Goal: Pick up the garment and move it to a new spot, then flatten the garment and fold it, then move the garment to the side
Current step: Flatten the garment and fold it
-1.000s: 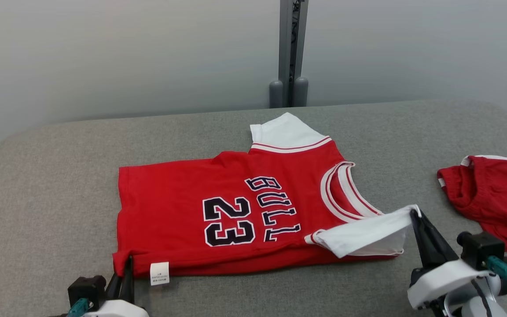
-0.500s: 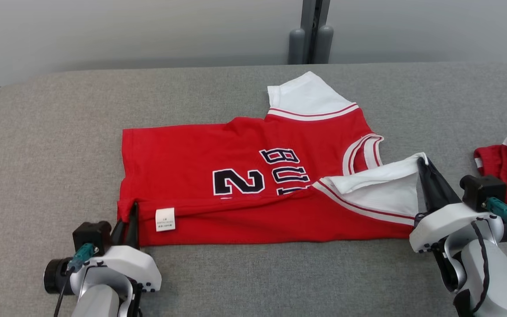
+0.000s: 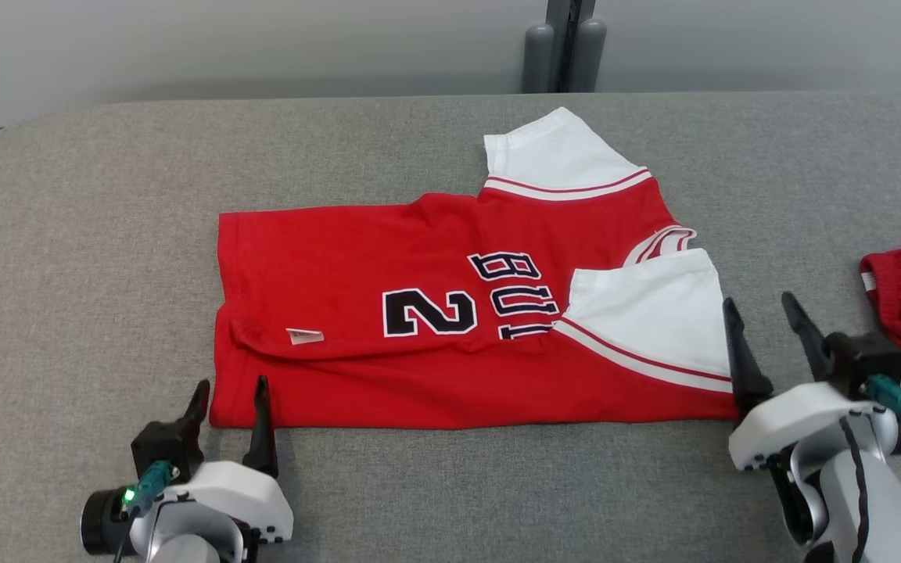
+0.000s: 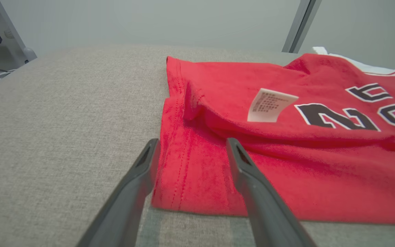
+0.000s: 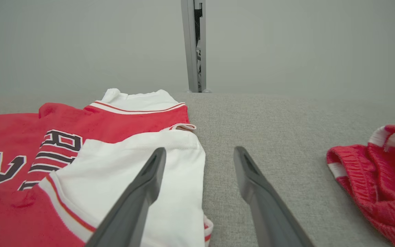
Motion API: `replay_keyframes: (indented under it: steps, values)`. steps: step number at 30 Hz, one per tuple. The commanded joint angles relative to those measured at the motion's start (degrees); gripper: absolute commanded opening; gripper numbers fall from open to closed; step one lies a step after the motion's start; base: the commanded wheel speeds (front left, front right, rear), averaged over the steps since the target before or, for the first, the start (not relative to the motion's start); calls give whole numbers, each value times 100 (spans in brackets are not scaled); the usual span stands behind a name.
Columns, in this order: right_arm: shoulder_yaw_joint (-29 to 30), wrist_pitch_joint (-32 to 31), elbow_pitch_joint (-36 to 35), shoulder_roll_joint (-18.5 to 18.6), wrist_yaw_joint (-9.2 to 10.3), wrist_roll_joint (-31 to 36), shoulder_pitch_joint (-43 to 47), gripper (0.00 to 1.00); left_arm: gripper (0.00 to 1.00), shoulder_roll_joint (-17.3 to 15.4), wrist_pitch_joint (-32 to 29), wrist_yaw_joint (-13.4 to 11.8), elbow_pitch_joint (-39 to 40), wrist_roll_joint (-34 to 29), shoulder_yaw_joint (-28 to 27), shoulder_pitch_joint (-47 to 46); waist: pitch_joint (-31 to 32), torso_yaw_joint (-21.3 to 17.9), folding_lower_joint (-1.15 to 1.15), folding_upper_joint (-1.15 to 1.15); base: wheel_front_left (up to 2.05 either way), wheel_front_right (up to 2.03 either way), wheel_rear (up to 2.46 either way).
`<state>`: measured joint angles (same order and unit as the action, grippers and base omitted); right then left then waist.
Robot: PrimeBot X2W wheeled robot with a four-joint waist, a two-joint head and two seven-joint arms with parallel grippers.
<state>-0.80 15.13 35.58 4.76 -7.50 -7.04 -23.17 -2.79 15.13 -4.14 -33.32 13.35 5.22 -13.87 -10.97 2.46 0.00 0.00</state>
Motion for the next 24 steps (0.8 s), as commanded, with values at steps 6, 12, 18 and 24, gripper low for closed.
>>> replay_keyframes:
  steps: [6, 12, 18, 24]
  values:
    - [-145, 0, 4, 7, 2, -184, 720, 100, 100, -25, 0, -128, 50, 171, 125, 429, 61, -77, 0, 0, 0, 0, 0]
    - [-256, 0, 429, -36, 2, -274, 745, 100, 100, -26, 0, -166, -70, 228, 171, 363, -14, -75, 0, 0, 0, 0, 0]
    - [-617, -22, 904, -107, 0, -316, 544, 93, 100, -26, 0, -184, -345, 239, 103, 94, -115, -41, 0, 0, 0, 0, 0]
    - [-852, -28, 974, -40, 3, -464, 432, 0, 100, -27, -9, -98, -840, 237, -1, -76, -161, -91, 0, 0, 0, 0, 0]
